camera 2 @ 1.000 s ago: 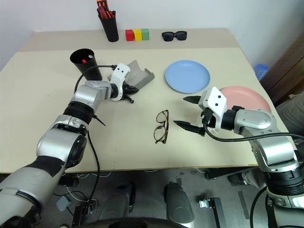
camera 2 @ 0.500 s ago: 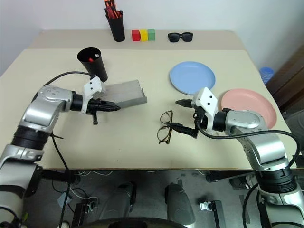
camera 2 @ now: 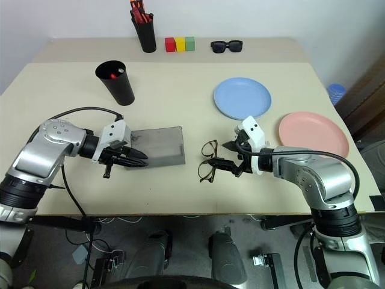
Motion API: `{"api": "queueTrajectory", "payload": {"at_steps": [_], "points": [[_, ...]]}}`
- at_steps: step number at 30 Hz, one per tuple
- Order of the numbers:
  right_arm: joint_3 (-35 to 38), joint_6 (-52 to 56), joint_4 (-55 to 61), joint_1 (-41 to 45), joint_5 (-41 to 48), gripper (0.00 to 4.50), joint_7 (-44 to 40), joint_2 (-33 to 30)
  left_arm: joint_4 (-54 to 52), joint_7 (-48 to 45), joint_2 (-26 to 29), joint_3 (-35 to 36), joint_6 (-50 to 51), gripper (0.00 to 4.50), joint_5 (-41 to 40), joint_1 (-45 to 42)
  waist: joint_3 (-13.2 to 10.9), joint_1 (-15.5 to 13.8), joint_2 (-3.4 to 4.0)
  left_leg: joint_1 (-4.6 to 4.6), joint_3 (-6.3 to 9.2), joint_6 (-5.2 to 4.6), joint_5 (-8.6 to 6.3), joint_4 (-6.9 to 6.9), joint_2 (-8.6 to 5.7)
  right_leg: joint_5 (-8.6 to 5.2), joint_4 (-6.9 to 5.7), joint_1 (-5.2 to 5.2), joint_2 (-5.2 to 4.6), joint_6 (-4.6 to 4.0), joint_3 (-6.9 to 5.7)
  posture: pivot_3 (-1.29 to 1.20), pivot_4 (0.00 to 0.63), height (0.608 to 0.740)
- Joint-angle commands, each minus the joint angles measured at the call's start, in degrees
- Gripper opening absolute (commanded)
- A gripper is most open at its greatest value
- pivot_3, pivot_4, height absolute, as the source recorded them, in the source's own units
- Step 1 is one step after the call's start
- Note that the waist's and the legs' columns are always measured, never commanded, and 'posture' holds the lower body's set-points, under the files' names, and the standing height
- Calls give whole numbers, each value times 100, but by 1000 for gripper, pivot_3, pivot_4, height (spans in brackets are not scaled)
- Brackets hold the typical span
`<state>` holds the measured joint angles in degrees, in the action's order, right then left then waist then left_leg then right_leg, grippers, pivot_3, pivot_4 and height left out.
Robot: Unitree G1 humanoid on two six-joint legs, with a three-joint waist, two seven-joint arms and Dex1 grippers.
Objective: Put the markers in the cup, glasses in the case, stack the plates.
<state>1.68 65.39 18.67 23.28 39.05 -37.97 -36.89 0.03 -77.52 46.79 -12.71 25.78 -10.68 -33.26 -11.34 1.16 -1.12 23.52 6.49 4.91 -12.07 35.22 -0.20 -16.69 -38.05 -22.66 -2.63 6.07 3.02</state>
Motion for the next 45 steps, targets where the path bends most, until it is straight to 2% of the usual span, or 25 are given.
{"api": "queueTrajectory", "payload": {"at_steps": [1,8,12,15,22,26,28,32,35,37,40,45], "points": [[286,400,1,165,232,4500,313,216,18,307,-102,195,-237,2336,18,-47,0,0,0,0,0,0,0,0,0,0,0,0,0,0,0,0,150,740],[697,1149,-333,344,419,4500,1007,937,-380,412,34,684,53,2336,-491,222,0,74,1,-1,0,0,0,-2,2,0,-5,-3,3,0,0,0,150,740],[955,1510,-480,402,503,4500,1286,1289,-1179,470,280,1174,176,2336,-879,1017,0,148,2,0,-3,-1,-1,-6,2,0,-3,-5,-1,0,4,0,150,740],[1087,1653,-614,448,494,3644,1464,1507,-1647,654,365,1511,421,2393,-1140,1562,-1,143,3,-1,-2,-1,-1,-7,3,1,-5,-6,1,0,4,0,150,740],[1182,1815,-769,611,439,30,1702,1793,-2427,1164,482,2208,763,2393,-1461,2848,0,141,6,-2,-4,-1,-1,-7,4,0,-3,-5,1,-2,5,0,150,740],[1141,1849,-731,703,422,30,1754,1807,-2585,1455,423,2431,805,2393,-1493,3383,0,142,6,-4,-4,-2,-1,-6,4,0,-3,-4,2,-4,6,0,150,740],[1019,1805,-565,752,426,30,1659,1610,-2621,1604,360,2565,813,2393,-1524,3627,-1,137,7,-4,-5,-2,-1,-7,4,-1,-2,-5,1,-5,6,0,150,740],[84,1160,243,995,332,30,851,626,-2493,1956,-27,2990,690,2393,-1625,4048,-9,133,22,-3,-11,-2,-1,-7,2,-2,5,-5,-7,-6,8,0,150,740],[-265,816,304,1297,300,30,469,373,-2381,1969,-139,3143,503,2393,-1672,4234,-8,163,21,-6,-13,-3,-2,-8,12,-6,5,-8,4,-15,7,0,150,740],[-1031,103,193,1826,-193,30,-71,155,-2047,2050,-362,3281,26,2393,-1587,4306,-9,169,29,-11,-13,-3,-2,-9,18,-11,4,-7,10,-25,6,0,150,740],[-1934,-884,-456,2641,-835,30,-741,328,-1607,2115,-656,3403,-562,2393,-1543,4324,-10,214,33,-12,-23,-3,-2,-9,18,-15,4,-11,6,-36,9,0,150,740],[-2979,-2185,-1749,3548,-1729,30,-1612,1023,-1293,2277,-660,3355,-993,2393,-1306,4295,-3,196,20,-7,-18,-3,-2,-12,16,-7,5,-11,2,-21,5,0,150,740]]}}
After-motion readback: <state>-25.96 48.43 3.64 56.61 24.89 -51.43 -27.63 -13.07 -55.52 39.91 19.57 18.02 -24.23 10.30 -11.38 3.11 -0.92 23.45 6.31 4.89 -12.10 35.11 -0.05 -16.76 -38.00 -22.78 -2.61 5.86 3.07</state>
